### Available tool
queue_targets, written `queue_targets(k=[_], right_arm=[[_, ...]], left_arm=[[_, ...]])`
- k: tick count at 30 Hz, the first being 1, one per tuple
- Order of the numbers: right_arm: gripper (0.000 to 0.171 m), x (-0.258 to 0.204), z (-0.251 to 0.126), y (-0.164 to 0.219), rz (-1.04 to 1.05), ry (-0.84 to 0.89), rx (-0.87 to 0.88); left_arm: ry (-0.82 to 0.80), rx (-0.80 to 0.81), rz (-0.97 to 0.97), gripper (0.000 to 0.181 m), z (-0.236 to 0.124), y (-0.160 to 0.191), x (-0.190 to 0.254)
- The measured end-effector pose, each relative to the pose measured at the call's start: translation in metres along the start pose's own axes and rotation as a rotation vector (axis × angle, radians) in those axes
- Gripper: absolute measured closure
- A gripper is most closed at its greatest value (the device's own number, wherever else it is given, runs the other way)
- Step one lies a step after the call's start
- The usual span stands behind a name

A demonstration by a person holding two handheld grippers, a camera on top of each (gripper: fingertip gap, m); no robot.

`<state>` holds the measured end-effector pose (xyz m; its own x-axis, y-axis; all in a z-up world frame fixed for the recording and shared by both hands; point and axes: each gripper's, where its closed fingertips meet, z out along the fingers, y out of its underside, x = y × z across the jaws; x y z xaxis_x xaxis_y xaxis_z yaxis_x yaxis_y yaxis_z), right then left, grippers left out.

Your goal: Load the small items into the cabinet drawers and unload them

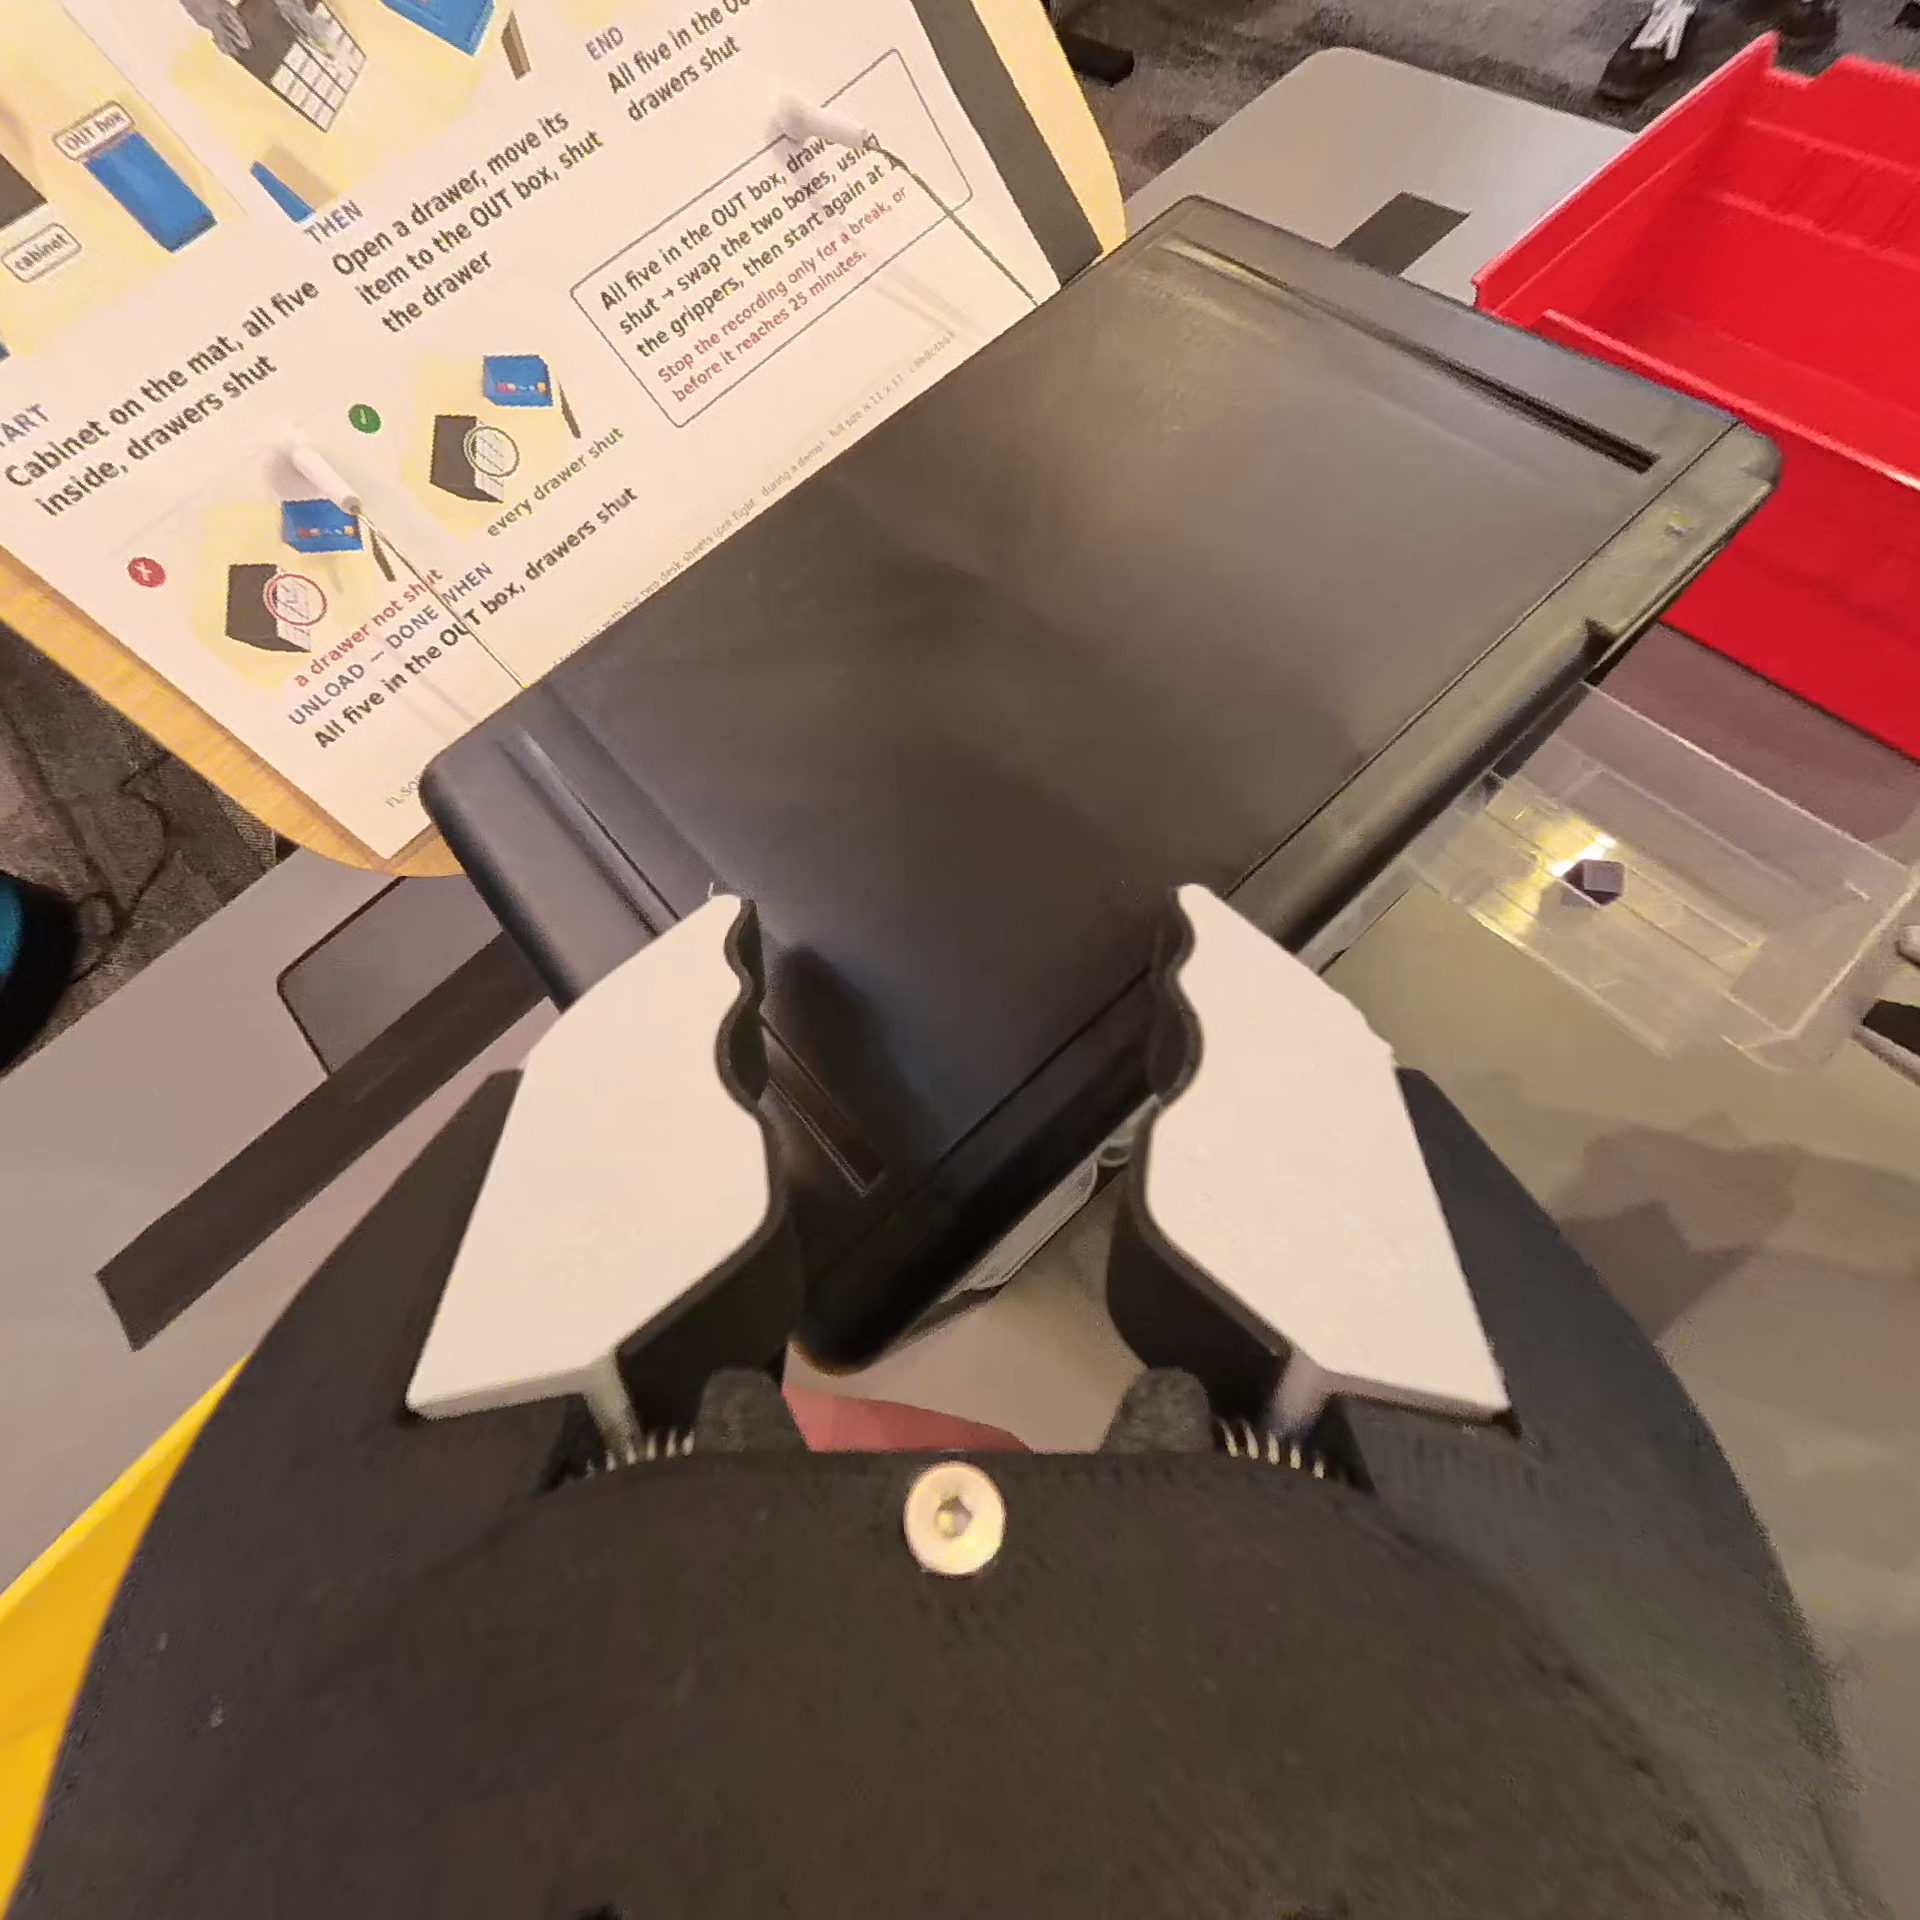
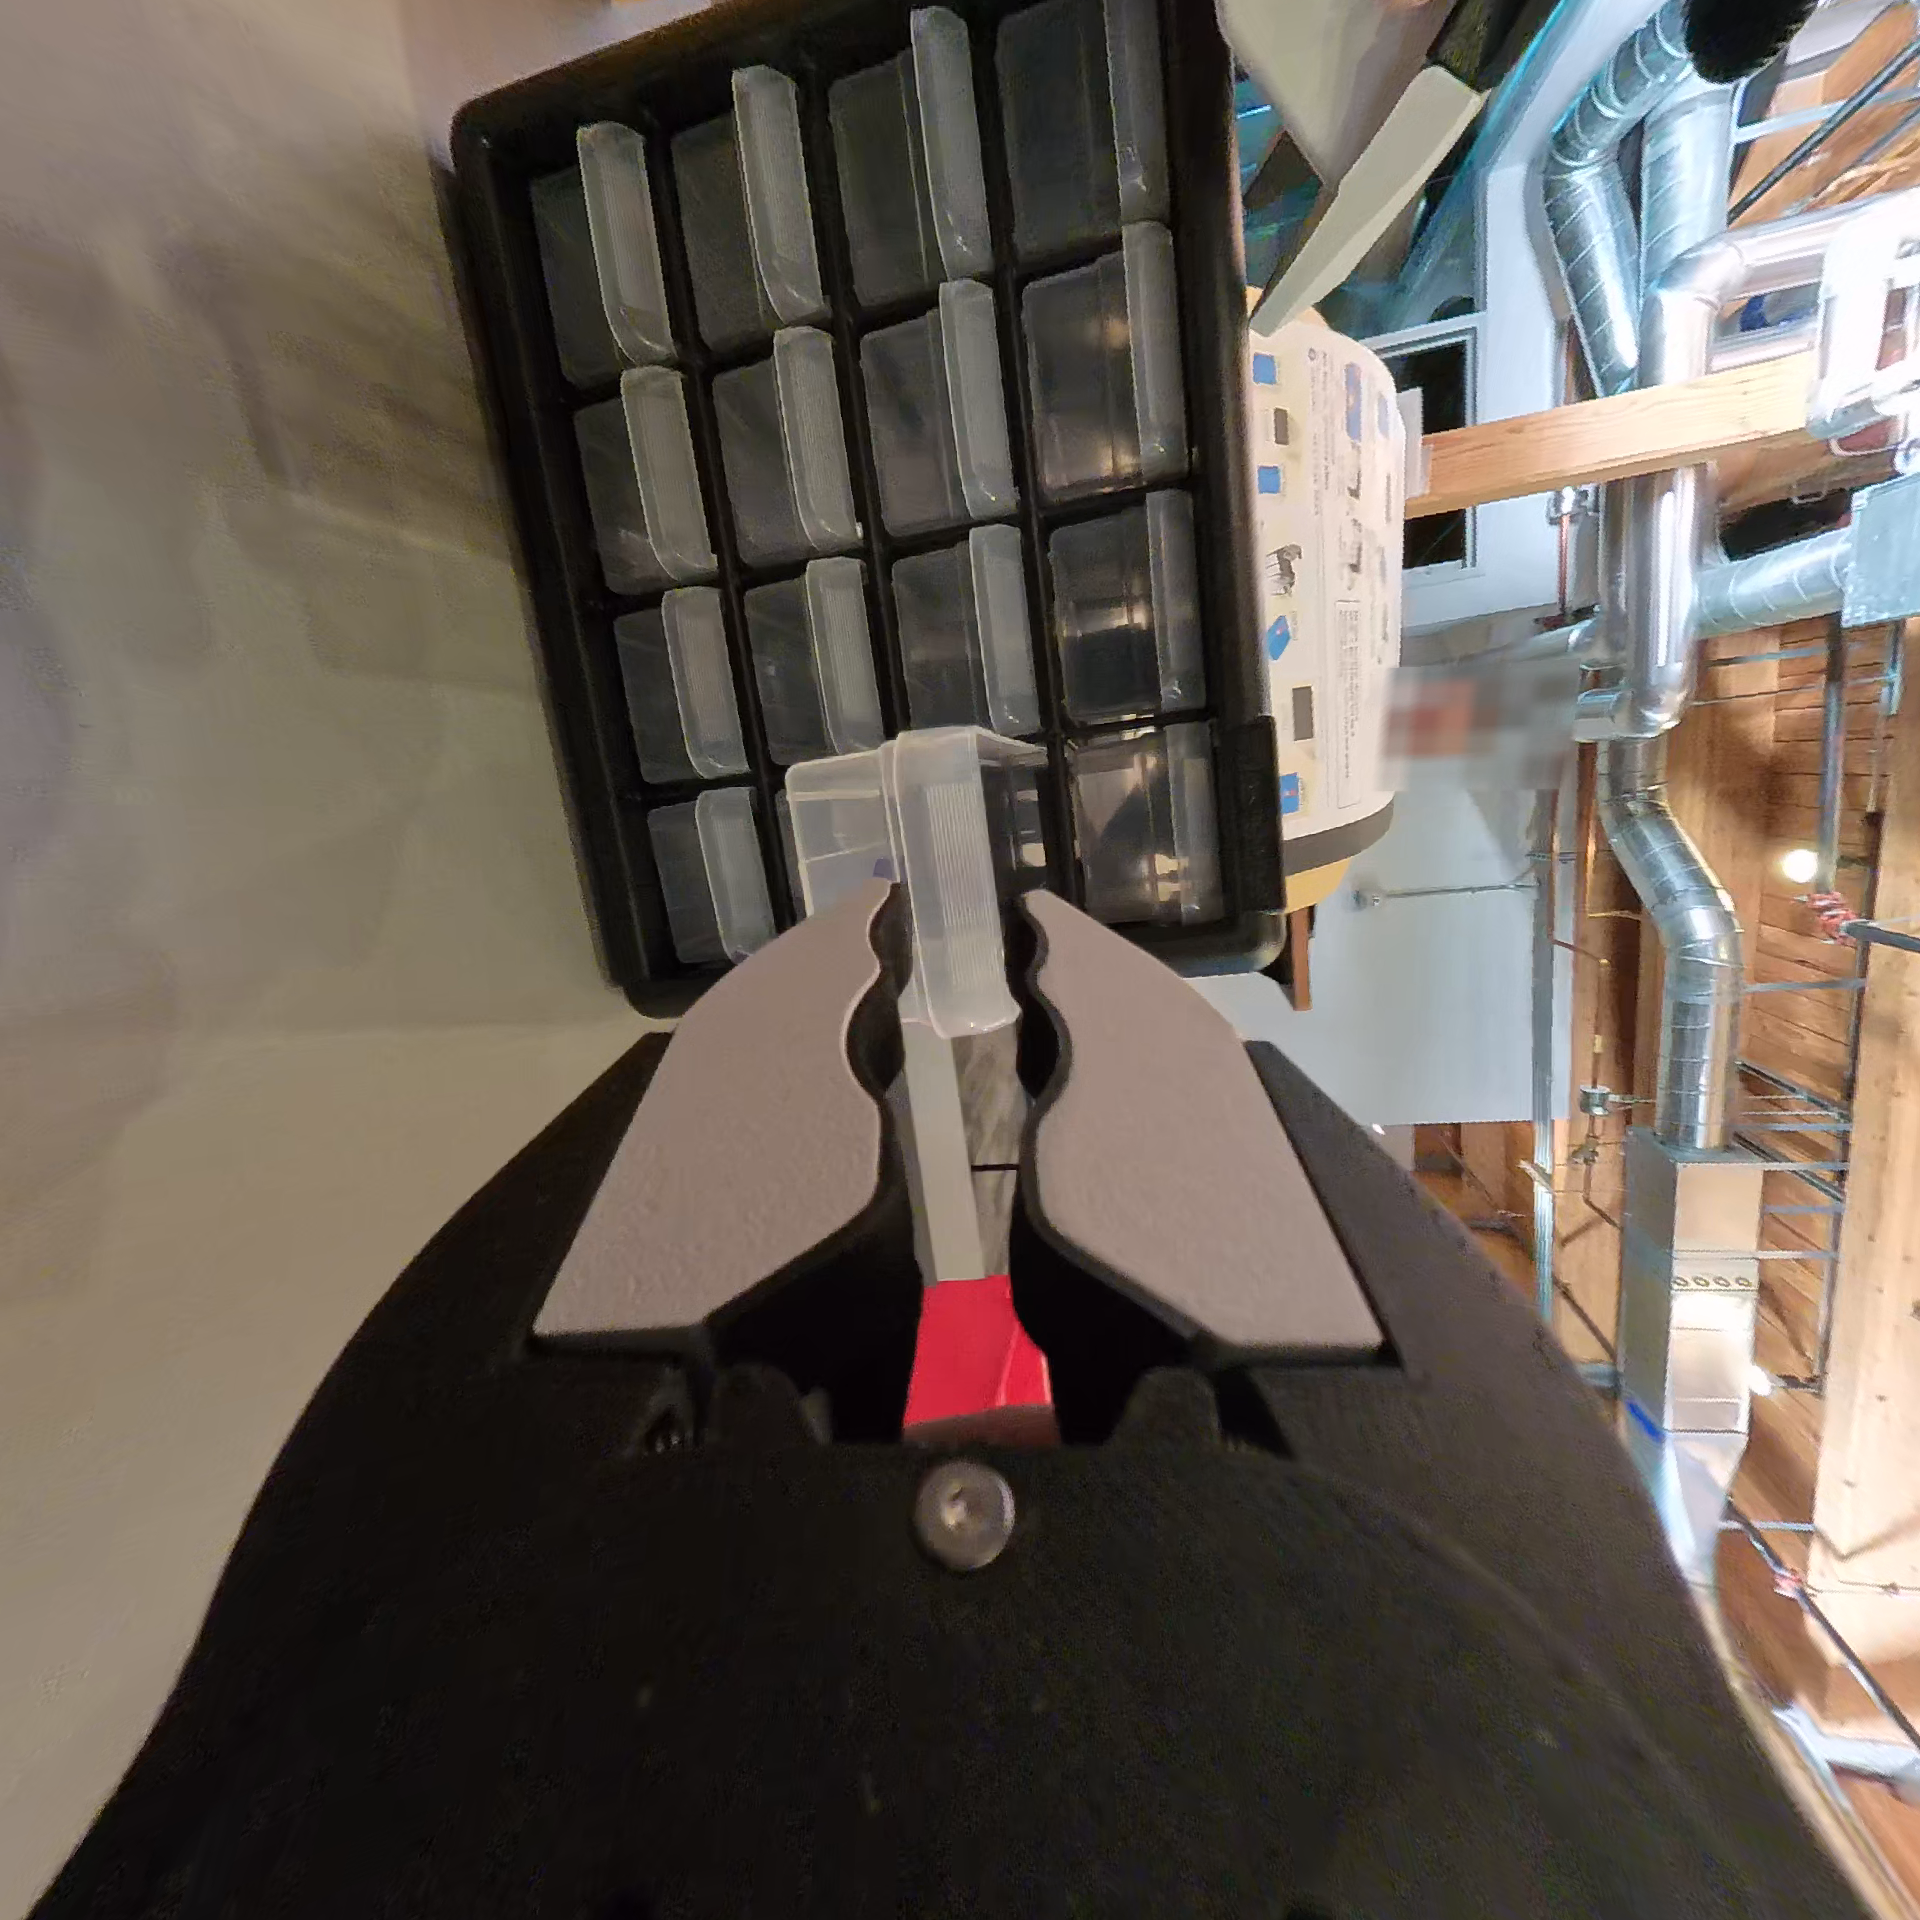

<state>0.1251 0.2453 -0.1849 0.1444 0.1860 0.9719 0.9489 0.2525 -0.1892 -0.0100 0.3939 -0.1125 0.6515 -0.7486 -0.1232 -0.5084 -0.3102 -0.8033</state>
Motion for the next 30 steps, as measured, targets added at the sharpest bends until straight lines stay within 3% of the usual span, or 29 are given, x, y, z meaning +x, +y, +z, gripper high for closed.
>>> queue_targets(k=[11, 17, 19, 22, 25, 30], right_arm=[[0.15, 0.007, -0.005, -0.003, 0.068, -0.037, 0.019], [0.151, 0.007, -0.003, -0.002, 0.076, -0.059, 0.012], [0.153, 0.004, -0.001, -0.001, 0.086, -0.066, 0.011], [0.154, 0.002, 0.001, -0.001, 0.077, -0.068, 0.008], [0.154, 0.001, 0.002, -0.001, 0.081, -0.07, 0.007], [0.152, -0.001, 0.002, 0.003, 0.091, -0.087, -0.006]], left_arm=[[-0.026, 0.144, -0.033, 0.107, -0.02, -0.006, 0.019], [0.027, 0.19, -0.023, 0.109, -0.03, -0.003, 0.058], [0.093, 0.19, -0.029, 0.115, -0.029, 0.004, 0.085], [0.239, 0.126, -0.065, 0.11, -0.013, 0.027, 0.133], [0.449, 0.069, -0.218, 0.105, 0.005, 0.047, 0.176], [0.652, 0.073, -0.47, 0.107, 0.027, 0.052, 0.201]])
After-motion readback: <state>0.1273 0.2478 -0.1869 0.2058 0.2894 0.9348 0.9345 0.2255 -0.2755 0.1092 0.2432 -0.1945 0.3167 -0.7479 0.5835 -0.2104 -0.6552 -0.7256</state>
